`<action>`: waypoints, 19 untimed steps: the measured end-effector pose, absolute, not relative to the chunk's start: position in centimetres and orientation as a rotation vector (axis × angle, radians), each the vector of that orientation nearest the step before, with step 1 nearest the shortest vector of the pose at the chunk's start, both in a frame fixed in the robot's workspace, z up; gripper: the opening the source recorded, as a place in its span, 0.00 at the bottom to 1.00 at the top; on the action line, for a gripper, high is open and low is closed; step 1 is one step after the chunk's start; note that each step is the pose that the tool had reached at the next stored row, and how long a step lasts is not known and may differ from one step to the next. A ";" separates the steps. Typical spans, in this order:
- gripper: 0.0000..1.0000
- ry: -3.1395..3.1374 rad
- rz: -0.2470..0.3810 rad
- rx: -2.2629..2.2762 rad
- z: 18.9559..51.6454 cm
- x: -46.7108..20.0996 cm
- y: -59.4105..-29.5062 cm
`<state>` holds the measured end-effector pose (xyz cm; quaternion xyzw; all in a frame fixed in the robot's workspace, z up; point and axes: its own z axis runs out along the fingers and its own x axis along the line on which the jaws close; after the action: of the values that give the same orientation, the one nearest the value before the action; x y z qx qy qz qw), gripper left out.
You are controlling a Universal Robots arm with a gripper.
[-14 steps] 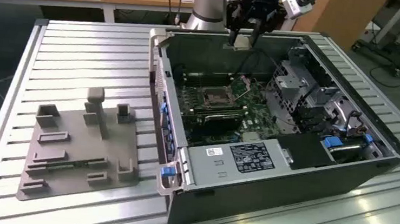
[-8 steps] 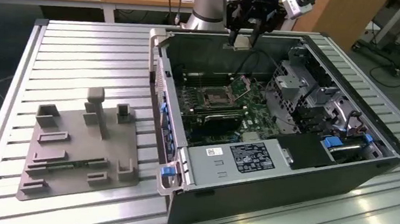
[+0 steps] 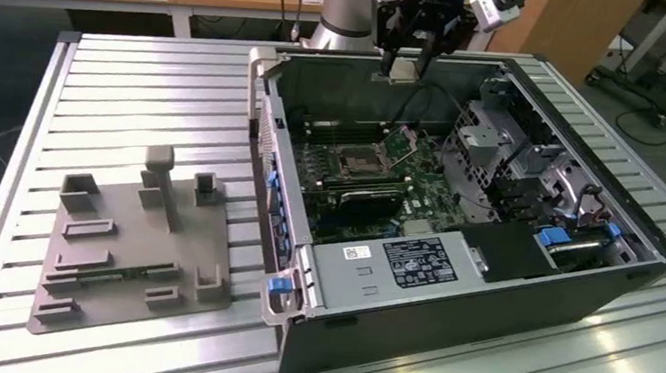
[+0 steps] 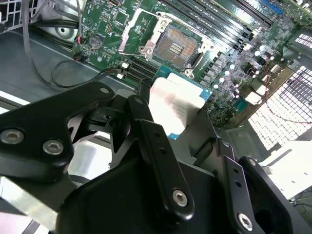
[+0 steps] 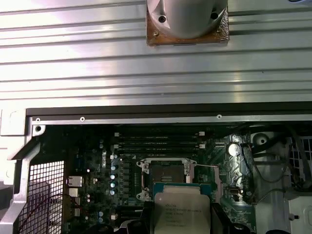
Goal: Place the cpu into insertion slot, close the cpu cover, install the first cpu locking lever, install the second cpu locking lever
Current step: 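Place the cpu into insertion slot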
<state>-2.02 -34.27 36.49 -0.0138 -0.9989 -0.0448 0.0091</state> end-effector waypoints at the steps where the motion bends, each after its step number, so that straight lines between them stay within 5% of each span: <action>1: 0.54 -3.120 -0.140 -0.057 36.5 -2.0 -34.3; 19: 0.54 -3.107 -0.142 -0.382 36.2 -2.8 -34.3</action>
<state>-2.85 -34.27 36.20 -0.1218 -0.9915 -0.0453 0.0042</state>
